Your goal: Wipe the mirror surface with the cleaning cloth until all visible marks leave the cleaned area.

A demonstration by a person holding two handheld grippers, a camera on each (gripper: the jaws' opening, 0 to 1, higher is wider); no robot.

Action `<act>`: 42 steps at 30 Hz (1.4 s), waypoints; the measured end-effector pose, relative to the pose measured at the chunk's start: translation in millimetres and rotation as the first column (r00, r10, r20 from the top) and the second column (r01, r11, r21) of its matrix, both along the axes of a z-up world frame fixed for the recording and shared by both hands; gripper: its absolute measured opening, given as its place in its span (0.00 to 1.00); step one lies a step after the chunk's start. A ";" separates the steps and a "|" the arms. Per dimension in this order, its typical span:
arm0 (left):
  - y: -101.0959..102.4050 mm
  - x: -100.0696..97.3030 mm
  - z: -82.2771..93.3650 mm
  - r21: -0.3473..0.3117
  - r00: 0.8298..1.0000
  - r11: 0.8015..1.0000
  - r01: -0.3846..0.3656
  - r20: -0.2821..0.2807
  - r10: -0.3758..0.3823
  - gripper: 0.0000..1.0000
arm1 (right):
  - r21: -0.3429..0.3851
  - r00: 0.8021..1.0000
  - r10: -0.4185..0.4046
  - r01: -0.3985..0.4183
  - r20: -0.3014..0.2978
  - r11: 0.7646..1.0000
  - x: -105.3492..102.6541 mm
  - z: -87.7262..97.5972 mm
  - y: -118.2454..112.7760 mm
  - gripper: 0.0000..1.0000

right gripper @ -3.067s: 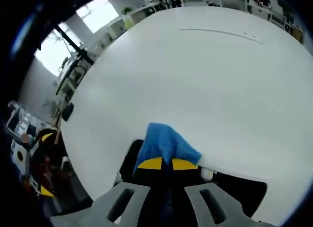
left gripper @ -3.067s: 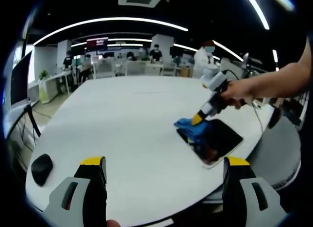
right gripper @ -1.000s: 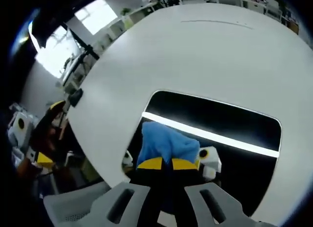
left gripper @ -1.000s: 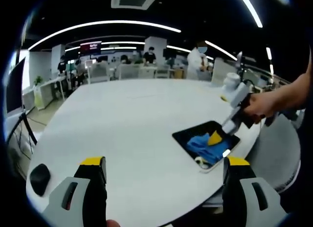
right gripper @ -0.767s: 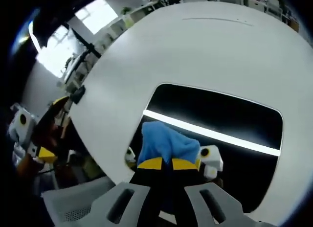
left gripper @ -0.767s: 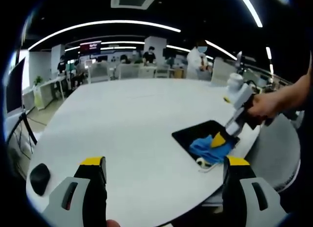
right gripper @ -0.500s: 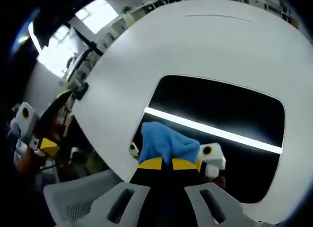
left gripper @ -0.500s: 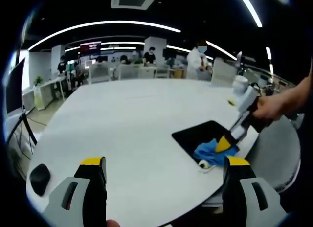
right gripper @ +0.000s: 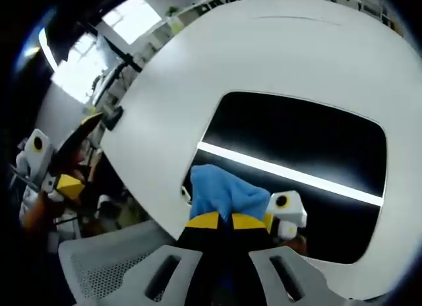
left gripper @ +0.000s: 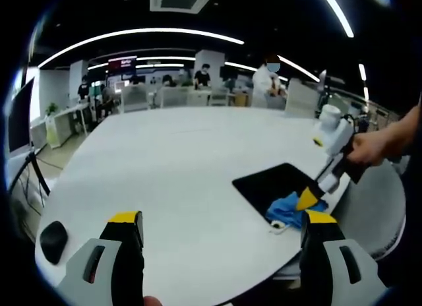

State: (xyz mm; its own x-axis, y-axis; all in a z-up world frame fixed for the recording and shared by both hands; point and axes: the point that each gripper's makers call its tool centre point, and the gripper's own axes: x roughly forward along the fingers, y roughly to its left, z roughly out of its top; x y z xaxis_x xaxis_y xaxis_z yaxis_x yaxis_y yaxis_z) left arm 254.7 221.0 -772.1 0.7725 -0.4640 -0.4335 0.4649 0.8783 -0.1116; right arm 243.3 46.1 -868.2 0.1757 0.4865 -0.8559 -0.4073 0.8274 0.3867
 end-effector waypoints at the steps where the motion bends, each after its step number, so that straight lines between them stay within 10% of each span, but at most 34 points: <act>1: -0.1 -0.1 0.0 0.000 1.000 1.000 0.000 0.000 0.000 1.00 | 0.002 1.000 0.000 0.000 -0.006 1.000 -0.9 -0.1 0.2 0.00; 42: -3.9 4.4 0.1 0.007 1.000 1.000 0.028 -0.003 -0.028 1.00 | 0.009 0.998 -0.047 0.047 -0.033 0.999 -5.9 -0.7 -40.1 0.00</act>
